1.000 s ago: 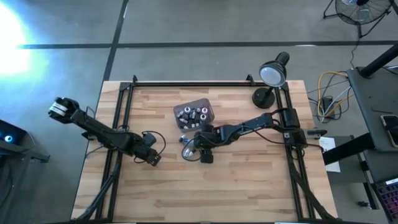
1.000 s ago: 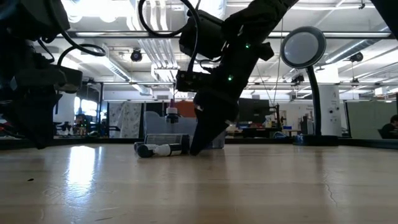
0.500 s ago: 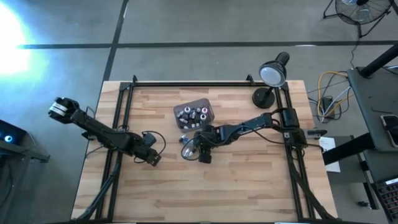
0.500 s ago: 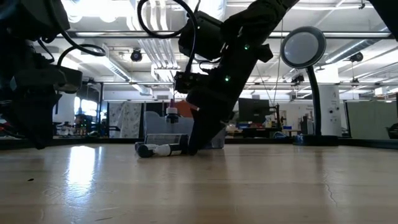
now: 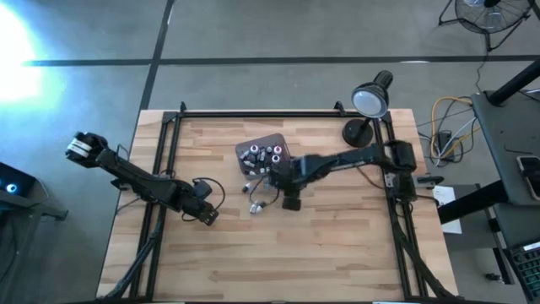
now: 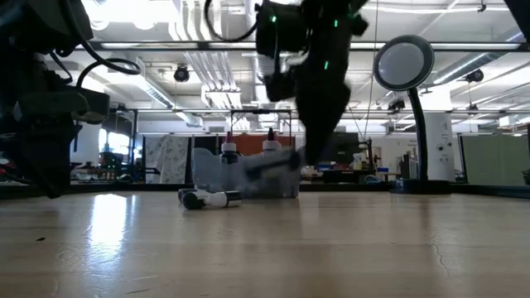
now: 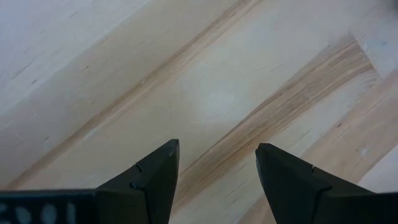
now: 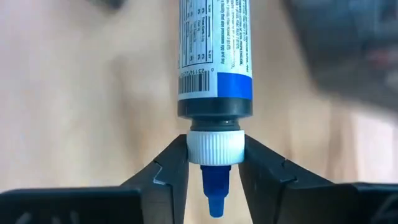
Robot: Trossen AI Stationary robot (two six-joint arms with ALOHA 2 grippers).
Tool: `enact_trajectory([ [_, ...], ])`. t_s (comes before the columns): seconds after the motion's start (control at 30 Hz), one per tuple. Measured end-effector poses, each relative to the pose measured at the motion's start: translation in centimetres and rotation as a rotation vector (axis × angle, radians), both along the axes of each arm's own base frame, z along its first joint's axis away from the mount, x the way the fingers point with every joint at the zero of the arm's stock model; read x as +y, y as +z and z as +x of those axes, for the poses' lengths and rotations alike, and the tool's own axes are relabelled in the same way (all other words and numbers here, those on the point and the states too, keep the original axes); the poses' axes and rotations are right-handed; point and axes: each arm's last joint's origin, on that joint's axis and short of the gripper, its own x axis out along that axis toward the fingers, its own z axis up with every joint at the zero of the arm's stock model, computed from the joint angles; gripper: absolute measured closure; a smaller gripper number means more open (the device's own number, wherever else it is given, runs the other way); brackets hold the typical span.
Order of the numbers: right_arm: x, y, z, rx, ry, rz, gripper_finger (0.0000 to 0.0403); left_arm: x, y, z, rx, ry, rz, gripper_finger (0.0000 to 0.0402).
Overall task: Pick & Place food coloring
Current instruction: Put the large blue food coloring bottle into the gray bin
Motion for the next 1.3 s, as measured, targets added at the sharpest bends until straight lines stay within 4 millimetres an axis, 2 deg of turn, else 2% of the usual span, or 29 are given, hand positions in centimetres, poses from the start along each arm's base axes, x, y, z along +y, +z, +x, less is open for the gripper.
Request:
enact_trajectory([
  [0.1,-1.5,2.9,-1.3,0.138,-0.09,0.198,0.0298,0.0,0.0,0.0,-0.008,0.005,0.014,0.0209],
  [0.27,-4.3,4.6,-4.3,0.461,-0.456,0.554,0.0292,0.1,0.1,0.1,-0.024,0.015,0.045,0.0209],
  [0.33,-4.8,4.8,-5.5,0.593,-0.54,0.631,0.0283,0.2,0.1,0.1,-0.029,0.016,0.056,0.0209],
  [0.5,-4.6,3.2,-6.6,0.693,-0.68,0.795,0.0283,0.2,0.1,0.1,-0.037,0.009,0.076,0.0209],
  [0.6,-3.3,2.1,-7.5,0.767,-0.693,0.799,0.0289,0.2,0.1,0.2,-0.041,0.012,0.082,0.0209],
  [1.0,5.0,-1.6,-11.0,1.1,-0.724,0.802,0.0282,0.3,0.2,0.2,-0.056,0.006,0.127,0.0209],
  [1.17,6.5,-3.0,-11.7,1.101,-0.717,0.771,0.0283,0.3,0.2,0.2,-0.049,-0.033,0.144,0.0209],
  [1.3,7.1,-3.7,-11.4,1.053,-0.705,0.781,0.0265,0.3,0.2,0.2,-0.046,-0.048,0.15,0.0209],
])
